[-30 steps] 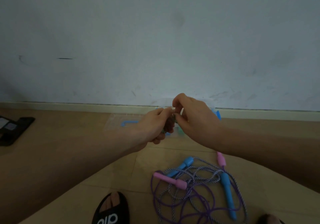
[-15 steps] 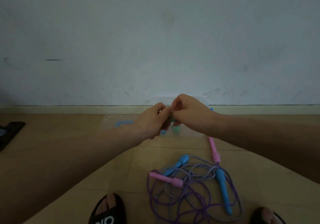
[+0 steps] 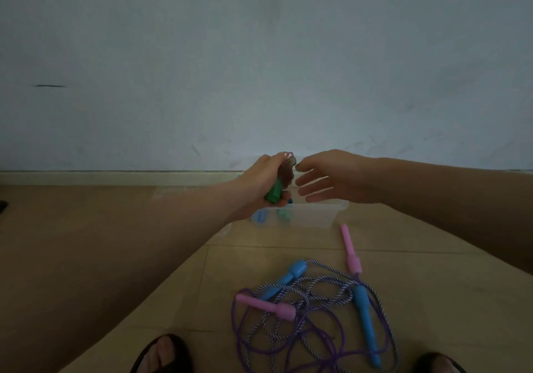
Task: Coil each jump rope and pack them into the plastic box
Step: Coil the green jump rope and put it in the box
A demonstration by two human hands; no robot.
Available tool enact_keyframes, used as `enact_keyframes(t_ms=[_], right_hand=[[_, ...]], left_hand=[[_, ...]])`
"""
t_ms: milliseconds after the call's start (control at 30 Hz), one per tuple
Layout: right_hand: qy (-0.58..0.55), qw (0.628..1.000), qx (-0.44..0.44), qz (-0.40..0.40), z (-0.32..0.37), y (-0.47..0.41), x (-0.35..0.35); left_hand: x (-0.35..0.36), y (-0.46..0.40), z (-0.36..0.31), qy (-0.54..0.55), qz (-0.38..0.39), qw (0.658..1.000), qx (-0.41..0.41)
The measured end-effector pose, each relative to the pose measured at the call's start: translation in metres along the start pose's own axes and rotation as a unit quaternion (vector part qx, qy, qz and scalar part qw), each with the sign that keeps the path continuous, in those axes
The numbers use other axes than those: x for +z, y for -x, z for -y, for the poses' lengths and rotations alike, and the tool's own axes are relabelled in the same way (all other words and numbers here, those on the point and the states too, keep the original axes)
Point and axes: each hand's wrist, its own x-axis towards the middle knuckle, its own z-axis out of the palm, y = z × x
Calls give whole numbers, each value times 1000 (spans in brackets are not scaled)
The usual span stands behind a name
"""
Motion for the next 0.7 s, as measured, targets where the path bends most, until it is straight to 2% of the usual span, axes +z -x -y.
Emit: enact_keyframes(t_ms=[167,300,433,533,633,700], right_hand=[[6,1000,4,28,-6,-47,-6],[-49,999,-1,6,-21,-88,-14],[-81,996,14,-43,-43,-128,-23],[-74,992,27,-96,-59,-156,-35],[18,988,61,-138,-83,-186,-45],[92,984,83,-129,-99,-203,-46]], left_hand=[[8,-55,-1,-31,-15,999,-7],[11,-99,9,-122,-57,991,0],[20,-131,17,-204,-38,978,2],[17,-158,32,-327,-16,945,14],[6,-182,56,-464,22,886,-6],[3,-190,71,-535,72,842,-11]])
